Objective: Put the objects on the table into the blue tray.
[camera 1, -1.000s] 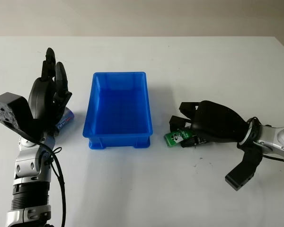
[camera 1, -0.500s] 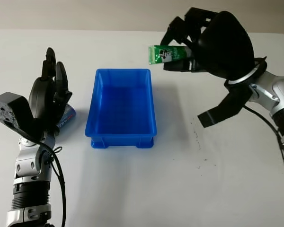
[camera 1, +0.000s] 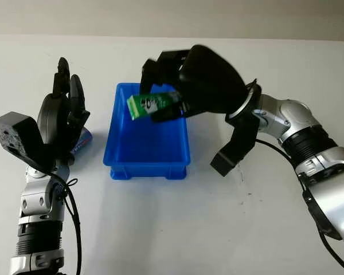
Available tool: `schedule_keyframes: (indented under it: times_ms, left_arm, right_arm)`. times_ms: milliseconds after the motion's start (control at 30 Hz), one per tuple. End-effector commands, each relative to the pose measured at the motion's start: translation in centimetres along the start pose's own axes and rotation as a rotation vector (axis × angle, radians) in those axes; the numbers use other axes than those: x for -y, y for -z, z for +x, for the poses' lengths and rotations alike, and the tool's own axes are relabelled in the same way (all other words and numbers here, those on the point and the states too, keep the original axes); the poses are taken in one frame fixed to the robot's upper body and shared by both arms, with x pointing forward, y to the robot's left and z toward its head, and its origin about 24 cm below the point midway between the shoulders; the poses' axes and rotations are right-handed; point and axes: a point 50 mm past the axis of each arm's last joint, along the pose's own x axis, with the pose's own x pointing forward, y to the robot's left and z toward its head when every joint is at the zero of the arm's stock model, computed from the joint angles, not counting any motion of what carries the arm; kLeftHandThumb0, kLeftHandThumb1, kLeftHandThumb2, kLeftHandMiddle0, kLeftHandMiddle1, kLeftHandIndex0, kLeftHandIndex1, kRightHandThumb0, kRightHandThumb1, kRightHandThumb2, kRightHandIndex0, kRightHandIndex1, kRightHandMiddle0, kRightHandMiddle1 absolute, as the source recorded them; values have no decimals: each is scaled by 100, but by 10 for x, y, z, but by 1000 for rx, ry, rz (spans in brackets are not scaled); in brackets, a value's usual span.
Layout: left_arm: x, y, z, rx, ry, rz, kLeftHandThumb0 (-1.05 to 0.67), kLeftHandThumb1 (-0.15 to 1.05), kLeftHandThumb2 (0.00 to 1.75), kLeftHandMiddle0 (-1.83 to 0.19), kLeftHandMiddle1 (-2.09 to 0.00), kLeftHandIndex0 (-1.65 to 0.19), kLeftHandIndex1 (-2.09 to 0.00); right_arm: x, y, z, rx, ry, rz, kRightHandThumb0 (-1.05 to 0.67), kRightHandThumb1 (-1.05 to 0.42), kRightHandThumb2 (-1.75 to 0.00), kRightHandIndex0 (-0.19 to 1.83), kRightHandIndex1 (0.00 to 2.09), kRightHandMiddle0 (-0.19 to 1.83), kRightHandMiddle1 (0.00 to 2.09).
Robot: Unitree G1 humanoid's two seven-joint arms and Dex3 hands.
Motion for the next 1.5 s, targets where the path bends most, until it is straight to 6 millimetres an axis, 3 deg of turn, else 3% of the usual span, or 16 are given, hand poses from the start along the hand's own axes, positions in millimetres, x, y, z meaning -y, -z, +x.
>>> schedule_keyframes:
  times_ms: [0, 100, 200, 300, 433, 633, 800, 1067, 1267, 1467]
  left_arm:
    - [-2, -2, -3, 11, -13, -3, -73, 105, 67, 19, 0, 19, 0]
    - [-2, -2, -3, 12, -13, 5, -73, 105, 67, 19, 0, 19, 0]
    - [-2, -2, -2, 6, -13, 12, -74, 105, 68, 19, 0, 19, 0]
    - [-2, -1, -1, 3, -8, 15, -74, 105, 68, 19, 0, 19, 0]
    - [-1, -1, 0, 5, 0, 17, -75, 105, 68, 19, 0, 19, 0]
    - [-2, -1, -1, 9, -5, 13, -74, 105, 69, 19, 0, 19, 0]
    - [-3, -1, -1, 11, -10, 12, -74, 105, 69, 19, 0, 19, 0]
    - [-4, -2, -1, 11, -6, 12, -74, 105, 69, 19, 0, 19, 0]
    - [-7, -2, -1, 4, -7, 12, -73, 105, 67, 19, 0, 19, 0]
    - [-7, -2, -1, 3, -11, 13, -72, 105, 67, 19, 0, 19, 0]
  right_arm:
    - [1, 3, 0, -18, -137, 12, -72, -105, -19, 0, 137, -8, 144]
    - [-2, 4, -3, -51, -266, 53, -81, -105, -23, -10, 33, -14, 42]
    - [-3, 6, -7, -86, -317, 78, -87, -105, -30, -18, 4, -19, 6]
    - [4, 8, -13, -111, -297, 40, -90, -105, -41, -19, 0, -19, 1]
    - [19, 15, -24, -188, -126, 12, -88, -105, -53, -19, 0, -19, 0]
    - [25, 38, -66, -445, 318, 354, -83, -105, -55, -19, 0, -19, 0]
    - [2, 46, -104, -663, 469, 634, -79, -105, -59, -19, 0, -19, 0]
    - [-44, 31, -142, -934, 559, 1060, -70, -105, -61, -19, 0, -19, 0]
    - [-61, 16, -150, -986, 542, 1194, -70, -105, -65, -19, 0, -19, 0]
    - [-64, 14, -145, -985, 570, 1260, -71, -105, -64, -19, 0, -19, 0]
